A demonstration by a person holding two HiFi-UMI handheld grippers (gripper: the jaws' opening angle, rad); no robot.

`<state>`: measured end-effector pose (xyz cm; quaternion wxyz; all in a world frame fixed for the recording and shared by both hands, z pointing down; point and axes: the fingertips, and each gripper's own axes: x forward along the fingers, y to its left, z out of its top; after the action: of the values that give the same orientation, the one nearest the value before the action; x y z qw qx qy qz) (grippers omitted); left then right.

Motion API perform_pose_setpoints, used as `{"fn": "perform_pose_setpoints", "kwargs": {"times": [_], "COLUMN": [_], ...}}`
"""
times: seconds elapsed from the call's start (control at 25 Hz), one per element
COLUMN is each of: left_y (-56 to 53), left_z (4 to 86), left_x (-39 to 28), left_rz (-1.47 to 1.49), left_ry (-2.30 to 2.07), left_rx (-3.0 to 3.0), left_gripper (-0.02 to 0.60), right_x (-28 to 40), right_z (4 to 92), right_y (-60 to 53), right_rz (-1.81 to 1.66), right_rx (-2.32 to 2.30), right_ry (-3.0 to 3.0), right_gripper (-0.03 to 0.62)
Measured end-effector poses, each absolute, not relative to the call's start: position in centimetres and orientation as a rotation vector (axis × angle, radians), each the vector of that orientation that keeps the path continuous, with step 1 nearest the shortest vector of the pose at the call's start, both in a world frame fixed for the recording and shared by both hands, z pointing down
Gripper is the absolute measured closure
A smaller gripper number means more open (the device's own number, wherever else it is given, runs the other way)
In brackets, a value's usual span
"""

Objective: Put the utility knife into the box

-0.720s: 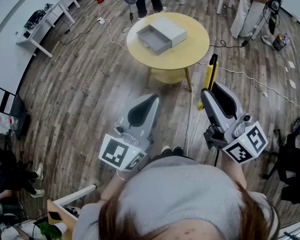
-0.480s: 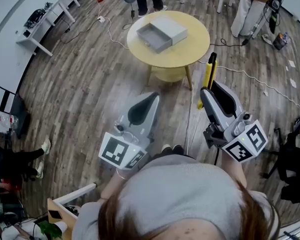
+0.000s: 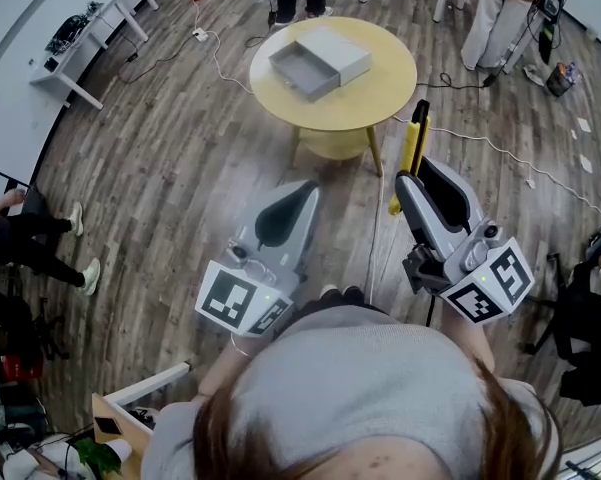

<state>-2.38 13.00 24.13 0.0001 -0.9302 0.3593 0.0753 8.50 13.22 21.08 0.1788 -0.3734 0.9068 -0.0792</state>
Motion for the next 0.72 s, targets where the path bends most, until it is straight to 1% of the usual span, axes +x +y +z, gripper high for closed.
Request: {"fn": "perform_pose_setpoints", "kwargs": {"times": [0.32,0.72], "left_y": [13.6,12.3], "left_z": [25.7,25.5], "left_x": [-1.1,-2.7], "left_rz": [0.234,0.287], "left_ry": [1.185,1.252], "left_rx": [-2.92,-2.86], "left_gripper": [0.58,0.58], "right_x": [10.4,9.6], "right_z": [22.4,23.5], "right_y": [13.4,11.6], "right_rz": [-0.292,-0.321], "right_rx": [-1.034,-1.012], "right_ry": [2.544,2.58], "right_gripper": [0.474,0.474]}}
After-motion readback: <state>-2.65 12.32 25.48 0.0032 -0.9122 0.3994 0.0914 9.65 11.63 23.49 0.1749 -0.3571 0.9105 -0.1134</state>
